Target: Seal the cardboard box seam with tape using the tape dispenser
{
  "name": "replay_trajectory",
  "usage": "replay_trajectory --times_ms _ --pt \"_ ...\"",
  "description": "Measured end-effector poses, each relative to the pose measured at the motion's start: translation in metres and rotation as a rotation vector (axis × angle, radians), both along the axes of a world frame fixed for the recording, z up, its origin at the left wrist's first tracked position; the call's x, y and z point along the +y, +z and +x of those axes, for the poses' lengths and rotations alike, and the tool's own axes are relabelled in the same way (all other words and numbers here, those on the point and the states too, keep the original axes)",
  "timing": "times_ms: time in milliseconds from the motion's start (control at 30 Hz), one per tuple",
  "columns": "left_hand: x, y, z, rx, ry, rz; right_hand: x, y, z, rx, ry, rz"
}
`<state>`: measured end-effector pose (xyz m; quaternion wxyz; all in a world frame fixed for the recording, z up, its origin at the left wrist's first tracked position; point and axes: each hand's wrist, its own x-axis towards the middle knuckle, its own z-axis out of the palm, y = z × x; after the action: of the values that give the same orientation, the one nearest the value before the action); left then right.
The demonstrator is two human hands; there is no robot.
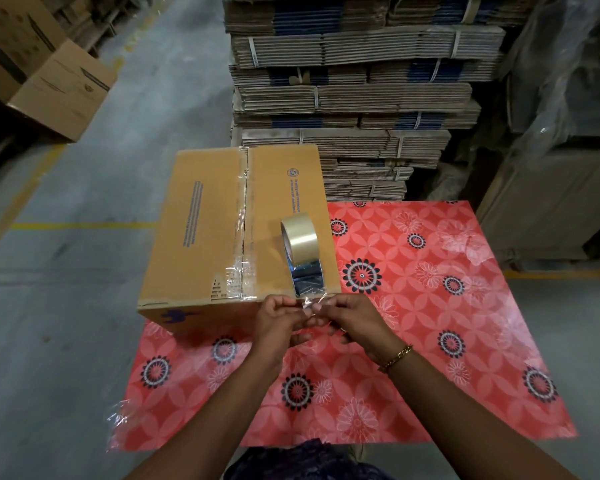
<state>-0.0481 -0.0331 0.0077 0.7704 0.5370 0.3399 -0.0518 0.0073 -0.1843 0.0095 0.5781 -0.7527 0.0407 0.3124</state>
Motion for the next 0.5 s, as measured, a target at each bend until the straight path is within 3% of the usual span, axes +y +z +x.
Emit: replay_trajectory --times_ms 500 --pt "-0.0006 -0.0021 -0.0048 0.077 -0.096 0.041 -0.0034 0.0031 0.005 0.163 -0.025 0.064"
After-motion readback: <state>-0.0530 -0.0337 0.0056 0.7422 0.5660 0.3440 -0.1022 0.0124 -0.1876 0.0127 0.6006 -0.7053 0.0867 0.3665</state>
